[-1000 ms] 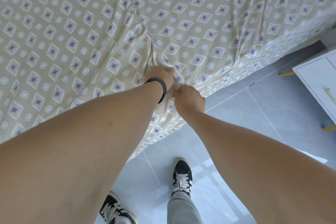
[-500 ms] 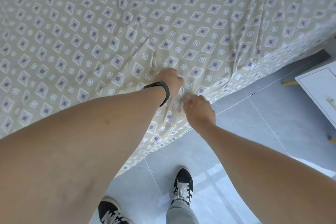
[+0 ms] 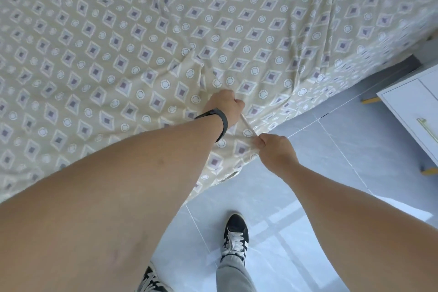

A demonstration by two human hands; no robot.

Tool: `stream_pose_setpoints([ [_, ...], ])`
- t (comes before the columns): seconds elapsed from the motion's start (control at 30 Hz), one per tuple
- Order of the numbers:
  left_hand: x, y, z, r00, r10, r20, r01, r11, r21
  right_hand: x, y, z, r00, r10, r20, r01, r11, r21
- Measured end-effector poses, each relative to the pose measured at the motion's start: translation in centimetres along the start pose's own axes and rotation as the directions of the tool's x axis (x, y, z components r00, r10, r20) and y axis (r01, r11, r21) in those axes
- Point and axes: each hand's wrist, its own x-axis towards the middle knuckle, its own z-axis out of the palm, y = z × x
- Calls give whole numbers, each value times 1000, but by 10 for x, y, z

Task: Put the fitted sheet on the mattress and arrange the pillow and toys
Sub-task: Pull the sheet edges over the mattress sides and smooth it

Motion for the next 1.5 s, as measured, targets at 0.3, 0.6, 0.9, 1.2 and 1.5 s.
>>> stream_pose_setpoints([
  [0.3,8,-43,-9,967,214,136,-244,931,272,-9,8,-3,965,255,-58,-260,923,-284],
  [0.6,-48,-150,-56,966,212,147,-246,928,279,-36,-117,46,983,-173,-59,140,920,-366],
  [0.9,-113,-285,-164,995,-47,88,28,978,209,-78,-289,103,936,-346,66,342,848,-405],
  [1.2,-196,-453,-276,980,-176,89,153,963,221,-131,-422,160,927,-345,148,374,808,-456],
  [1.5,-194,-553,-348,938,-328,112,291,921,258,-137,-544,229,924,-323,203,376,861,-342],
])
